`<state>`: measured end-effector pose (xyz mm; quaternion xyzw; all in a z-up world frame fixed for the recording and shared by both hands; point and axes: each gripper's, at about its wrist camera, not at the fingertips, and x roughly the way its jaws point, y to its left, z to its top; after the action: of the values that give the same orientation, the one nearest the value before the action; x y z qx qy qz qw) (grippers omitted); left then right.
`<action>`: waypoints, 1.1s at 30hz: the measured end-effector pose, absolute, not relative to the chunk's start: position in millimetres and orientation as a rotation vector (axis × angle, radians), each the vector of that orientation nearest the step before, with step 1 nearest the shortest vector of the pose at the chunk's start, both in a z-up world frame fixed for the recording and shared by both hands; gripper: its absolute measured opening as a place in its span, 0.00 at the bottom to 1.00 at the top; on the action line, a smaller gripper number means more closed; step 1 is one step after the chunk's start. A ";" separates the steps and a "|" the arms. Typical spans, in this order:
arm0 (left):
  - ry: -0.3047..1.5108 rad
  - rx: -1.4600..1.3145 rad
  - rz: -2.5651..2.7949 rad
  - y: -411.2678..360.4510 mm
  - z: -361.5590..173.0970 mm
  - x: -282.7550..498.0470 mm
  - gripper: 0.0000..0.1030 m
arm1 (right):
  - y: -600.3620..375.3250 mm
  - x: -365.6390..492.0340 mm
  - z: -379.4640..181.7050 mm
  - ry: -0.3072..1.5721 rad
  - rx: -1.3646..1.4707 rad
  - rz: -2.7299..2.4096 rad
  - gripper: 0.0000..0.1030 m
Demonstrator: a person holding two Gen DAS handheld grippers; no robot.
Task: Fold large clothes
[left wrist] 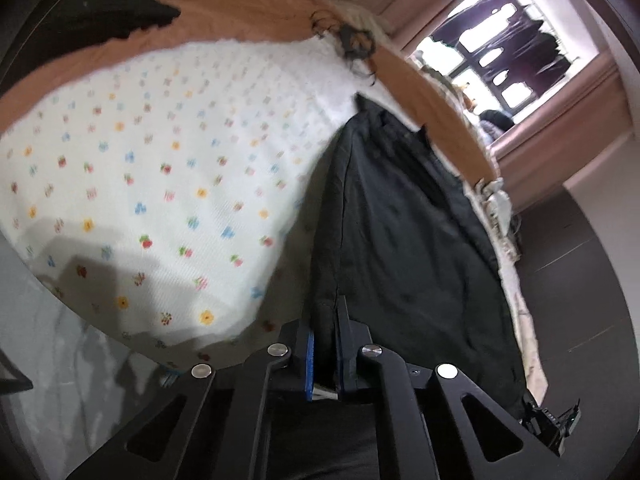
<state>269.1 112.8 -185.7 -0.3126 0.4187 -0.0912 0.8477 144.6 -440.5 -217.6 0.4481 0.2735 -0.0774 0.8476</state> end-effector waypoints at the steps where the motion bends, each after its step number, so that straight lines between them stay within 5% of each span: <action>1: 0.870 -0.663 -0.191 113.5 -179.4 266.5 0.06 | -439.6 143.0 -209.1 0.564 0.935 -0.157 0.05; 33: 0.481 -0.826 -0.335 183.4 -17.9 82.5 0.05 | -366.3 -16.8 -30.8 0.316 0.785 0.077 0.04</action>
<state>82.5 183.4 -17.9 -0.3954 0.2305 -0.1606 0.8745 -16.8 -366.3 -30.8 0.3807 0.1532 0.0371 0.9112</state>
